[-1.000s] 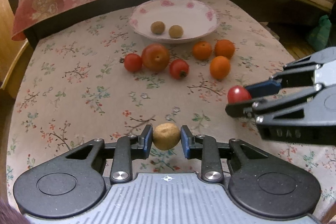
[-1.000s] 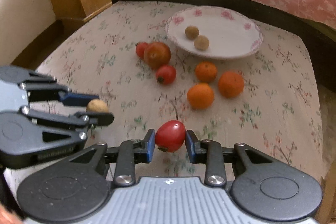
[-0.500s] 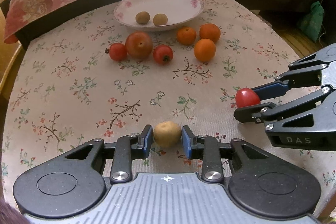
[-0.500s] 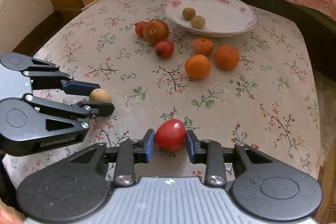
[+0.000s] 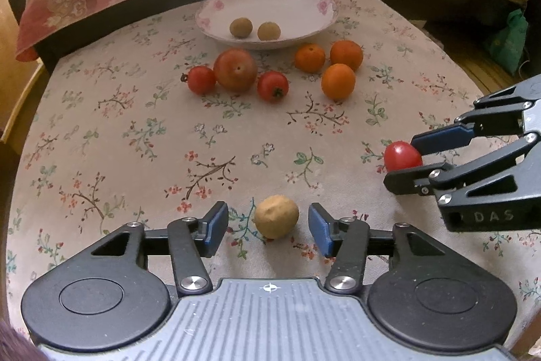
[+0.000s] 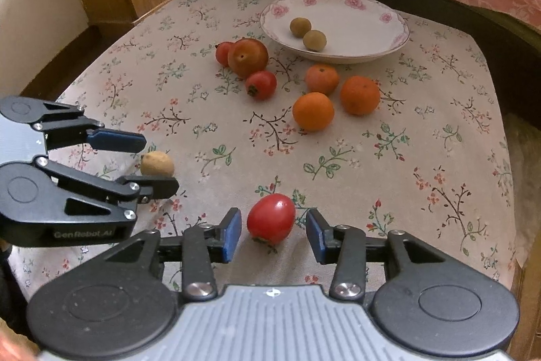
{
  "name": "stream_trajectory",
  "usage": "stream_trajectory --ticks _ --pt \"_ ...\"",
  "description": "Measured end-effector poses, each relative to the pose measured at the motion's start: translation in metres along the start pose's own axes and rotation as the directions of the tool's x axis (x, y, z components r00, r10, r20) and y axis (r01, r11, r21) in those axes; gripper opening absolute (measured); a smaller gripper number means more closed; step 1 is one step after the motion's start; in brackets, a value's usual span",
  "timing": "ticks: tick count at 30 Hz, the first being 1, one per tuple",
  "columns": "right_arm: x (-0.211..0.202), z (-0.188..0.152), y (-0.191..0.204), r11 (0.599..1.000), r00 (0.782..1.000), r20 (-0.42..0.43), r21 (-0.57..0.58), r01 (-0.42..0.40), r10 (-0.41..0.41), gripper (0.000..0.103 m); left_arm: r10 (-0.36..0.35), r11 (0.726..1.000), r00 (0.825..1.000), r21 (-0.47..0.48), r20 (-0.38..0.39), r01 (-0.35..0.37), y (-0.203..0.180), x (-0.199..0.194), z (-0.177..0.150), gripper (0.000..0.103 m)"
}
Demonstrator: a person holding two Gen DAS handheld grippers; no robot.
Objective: Organize fruits
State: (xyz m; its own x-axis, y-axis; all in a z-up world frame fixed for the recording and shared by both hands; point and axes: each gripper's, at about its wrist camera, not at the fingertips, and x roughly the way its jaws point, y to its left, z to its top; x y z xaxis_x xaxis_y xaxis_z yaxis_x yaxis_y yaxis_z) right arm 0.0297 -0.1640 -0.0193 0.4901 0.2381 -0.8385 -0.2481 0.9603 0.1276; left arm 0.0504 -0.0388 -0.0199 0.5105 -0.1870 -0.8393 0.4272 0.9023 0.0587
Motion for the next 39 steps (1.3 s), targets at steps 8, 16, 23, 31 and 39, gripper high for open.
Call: stream_trajectory --ticks 8,16,23,31,39 --pt "0.002 0.0 0.001 1.0 1.0 0.004 -0.008 -0.003 0.003 0.043 -0.015 1.0 1.0 -0.021 -0.007 0.015 -0.001 0.001 0.001 0.059" --pt "0.005 -0.001 0.002 1.0 1.0 -0.003 -0.02 0.007 -0.007 0.036 -0.019 1.0 1.0 -0.02 -0.019 0.019 -0.002 0.004 0.001 0.04" --pt "0.005 0.0 0.004 0.999 1.0 -0.009 -0.038 0.018 -0.018 0.032 -0.022 1.0 1.0 -0.013 -0.018 0.022 -0.001 0.003 0.002 0.036" --pt "0.001 0.004 0.005 1.0 1.0 0.005 -0.031 0.005 -0.005 0.032 -0.028 1.0 1.0 -0.009 -0.013 0.028 -0.003 0.004 0.008 0.036" --pt "-0.002 0.009 0.007 1.0 1.0 0.017 -0.019 -0.015 0.016 0.032 -0.035 0.999 0.999 -0.011 0.013 0.035 -0.004 0.002 0.014 0.036"
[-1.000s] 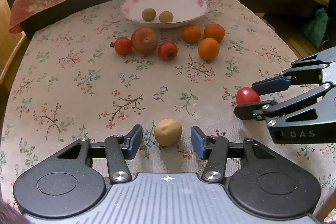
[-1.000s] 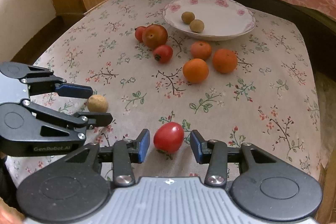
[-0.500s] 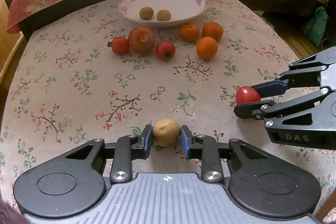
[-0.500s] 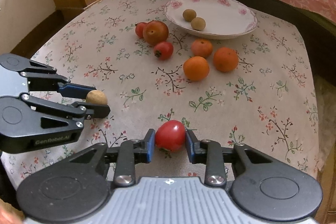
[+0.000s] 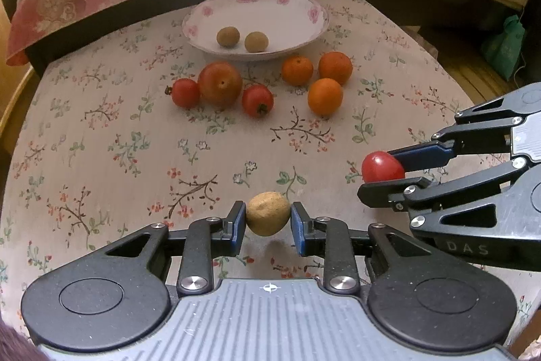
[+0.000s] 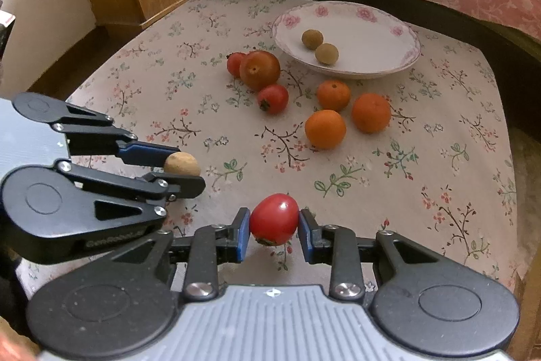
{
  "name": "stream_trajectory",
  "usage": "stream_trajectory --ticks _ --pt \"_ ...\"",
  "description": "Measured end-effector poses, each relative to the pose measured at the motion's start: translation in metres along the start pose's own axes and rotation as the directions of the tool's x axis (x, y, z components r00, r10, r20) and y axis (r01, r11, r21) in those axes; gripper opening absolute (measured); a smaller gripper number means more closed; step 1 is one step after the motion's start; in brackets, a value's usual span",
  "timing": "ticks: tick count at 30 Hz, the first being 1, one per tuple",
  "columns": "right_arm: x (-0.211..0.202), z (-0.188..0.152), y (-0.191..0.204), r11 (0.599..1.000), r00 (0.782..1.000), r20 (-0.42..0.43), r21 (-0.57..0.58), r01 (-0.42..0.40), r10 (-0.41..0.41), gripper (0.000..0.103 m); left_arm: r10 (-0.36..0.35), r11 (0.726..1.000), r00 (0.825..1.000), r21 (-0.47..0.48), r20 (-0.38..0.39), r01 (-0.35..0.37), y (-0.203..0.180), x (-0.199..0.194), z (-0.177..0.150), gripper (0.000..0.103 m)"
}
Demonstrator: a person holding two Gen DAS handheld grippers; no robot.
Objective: Organize fruits
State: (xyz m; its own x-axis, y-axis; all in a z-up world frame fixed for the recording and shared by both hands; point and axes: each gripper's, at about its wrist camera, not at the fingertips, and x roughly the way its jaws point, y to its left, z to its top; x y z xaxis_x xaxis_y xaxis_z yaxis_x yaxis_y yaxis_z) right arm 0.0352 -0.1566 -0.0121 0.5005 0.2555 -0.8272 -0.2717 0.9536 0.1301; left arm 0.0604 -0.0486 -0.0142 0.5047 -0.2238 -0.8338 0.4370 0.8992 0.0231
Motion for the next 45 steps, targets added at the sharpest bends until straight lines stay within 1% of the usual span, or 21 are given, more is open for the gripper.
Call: stream_trajectory --ticks 8,26,37,45 --pt "-0.002 0.005 -0.002 1.0 1.0 0.016 0.024 -0.011 0.011 0.032 -0.008 1.0 1.0 0.0 0.009 0.008 -0.001 0.001 0.003 0.036" --pt "-0.008 0.017 -0.011 0.998 0.998 0.059 0.061 0.009 -0.013 0.032 -0.004 1.0 0.999 -0.005 0.044 0.004 -0.003 -0.002 0.016 0.035" --pt "-0.013 0.027 -0.018 0.996 0.995 0.09 0.082 0.023 -0.031 0.032 0.003 1.0 0.997 0.002 0.071 -0.003 -0.002 -0.004 0.03 0.035" --pt "-0.016 0.041 -0.027 0.993 0.991 0.121 0.108 0.039 -0.052 0.032 0.014 1.0 0.995 0.017 0.1 -0.016 -0.001 -0.004 0.048 0.035"
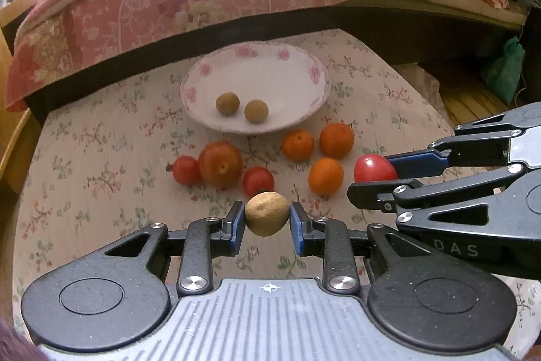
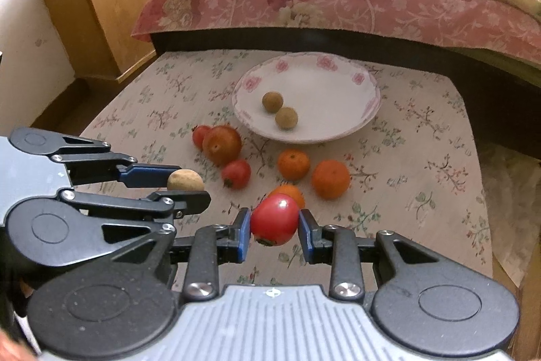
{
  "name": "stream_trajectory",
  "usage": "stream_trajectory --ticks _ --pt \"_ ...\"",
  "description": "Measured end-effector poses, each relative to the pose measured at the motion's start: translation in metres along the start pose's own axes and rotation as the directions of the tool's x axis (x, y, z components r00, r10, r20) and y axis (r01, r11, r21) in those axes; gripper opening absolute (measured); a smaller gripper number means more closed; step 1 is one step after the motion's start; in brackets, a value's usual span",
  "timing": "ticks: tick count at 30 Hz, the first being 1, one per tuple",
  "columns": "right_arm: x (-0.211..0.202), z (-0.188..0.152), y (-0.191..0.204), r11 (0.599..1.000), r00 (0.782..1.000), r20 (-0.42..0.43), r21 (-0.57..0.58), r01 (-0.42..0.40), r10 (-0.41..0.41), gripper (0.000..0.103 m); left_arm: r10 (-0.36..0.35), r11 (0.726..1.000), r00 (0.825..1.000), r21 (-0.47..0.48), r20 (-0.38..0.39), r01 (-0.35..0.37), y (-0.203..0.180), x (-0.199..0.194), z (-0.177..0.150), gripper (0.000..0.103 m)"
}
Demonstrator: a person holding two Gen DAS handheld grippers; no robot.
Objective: Organize fruits
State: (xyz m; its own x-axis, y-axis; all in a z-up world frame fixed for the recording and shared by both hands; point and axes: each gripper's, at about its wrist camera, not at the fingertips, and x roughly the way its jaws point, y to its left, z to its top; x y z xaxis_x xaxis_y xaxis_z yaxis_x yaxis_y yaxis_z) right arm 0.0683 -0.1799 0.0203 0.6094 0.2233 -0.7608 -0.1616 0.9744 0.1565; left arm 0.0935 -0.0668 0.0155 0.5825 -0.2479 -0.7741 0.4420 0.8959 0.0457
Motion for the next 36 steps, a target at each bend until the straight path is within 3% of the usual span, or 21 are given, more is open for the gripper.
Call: stream_trajectory --ticks 13,36 --pt "0.016 0.036 -0.018 1.0 0.999 0.05 0.023 0.018 -0.019 0.032 0.021 1.0 0.999 -0.007 0.033 -0.021 0.011 0.016 0.039 0.035" --pt "0.069 0.071 -0.046 1.0 0.999 0.045 0.0 0.027 -0.027 0.032 0.028 0.999 1.0 -0.031 0.0 -0.028 0.031 0.07 0.072 0.035"
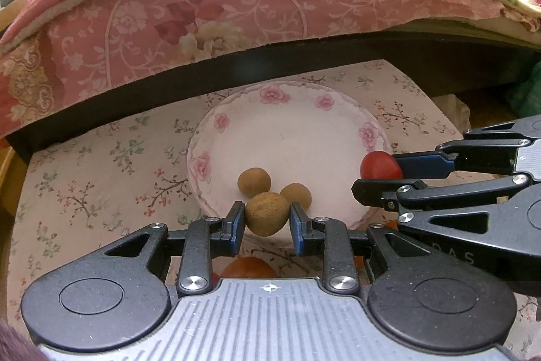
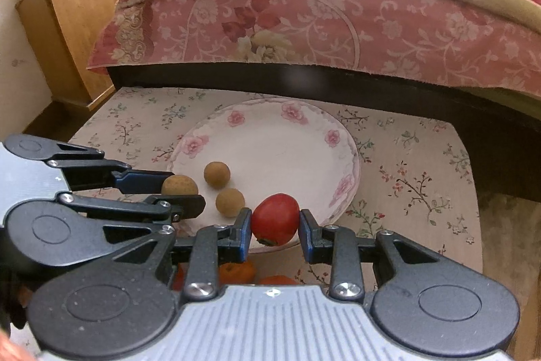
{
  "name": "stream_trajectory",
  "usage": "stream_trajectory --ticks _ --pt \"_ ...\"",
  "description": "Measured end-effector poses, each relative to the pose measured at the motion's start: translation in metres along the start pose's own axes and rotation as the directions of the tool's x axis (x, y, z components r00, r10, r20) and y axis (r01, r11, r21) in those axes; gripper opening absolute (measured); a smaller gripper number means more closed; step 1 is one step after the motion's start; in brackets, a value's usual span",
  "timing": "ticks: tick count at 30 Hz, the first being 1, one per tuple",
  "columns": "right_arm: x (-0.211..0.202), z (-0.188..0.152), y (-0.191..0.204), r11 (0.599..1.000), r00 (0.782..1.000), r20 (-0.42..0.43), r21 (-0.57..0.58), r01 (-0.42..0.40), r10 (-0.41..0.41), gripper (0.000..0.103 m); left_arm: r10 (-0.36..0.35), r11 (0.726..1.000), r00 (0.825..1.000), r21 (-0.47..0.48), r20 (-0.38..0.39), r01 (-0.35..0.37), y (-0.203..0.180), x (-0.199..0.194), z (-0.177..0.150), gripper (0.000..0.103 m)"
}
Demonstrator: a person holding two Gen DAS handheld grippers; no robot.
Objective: Organize fruits
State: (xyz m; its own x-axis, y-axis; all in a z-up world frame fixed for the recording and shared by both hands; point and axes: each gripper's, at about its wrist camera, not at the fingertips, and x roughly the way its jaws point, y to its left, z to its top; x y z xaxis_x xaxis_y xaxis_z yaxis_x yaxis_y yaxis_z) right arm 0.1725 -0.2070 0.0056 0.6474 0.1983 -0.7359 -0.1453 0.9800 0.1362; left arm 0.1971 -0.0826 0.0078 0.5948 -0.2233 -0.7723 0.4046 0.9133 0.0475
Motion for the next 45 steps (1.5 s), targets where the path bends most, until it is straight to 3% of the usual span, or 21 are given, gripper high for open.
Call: stream_trajectory --ticks 18,45 --pt "0.015 0.004 0.0 1.0 1.0 0.006 -0.021 0.005 -0.005 0.032 0.011 1.0 1.0 -0.019 -0.015 -0.012 0.008 0.011 0.003 0.037" --pt "-0.001 0.002 0.002 1.0 0.999 0.029 -0.021 0.02 -0.02 0.033 0.026 1.0 1.0 -0.004 0.016 -0.026 0.002 -0.006 0.0 0.048"
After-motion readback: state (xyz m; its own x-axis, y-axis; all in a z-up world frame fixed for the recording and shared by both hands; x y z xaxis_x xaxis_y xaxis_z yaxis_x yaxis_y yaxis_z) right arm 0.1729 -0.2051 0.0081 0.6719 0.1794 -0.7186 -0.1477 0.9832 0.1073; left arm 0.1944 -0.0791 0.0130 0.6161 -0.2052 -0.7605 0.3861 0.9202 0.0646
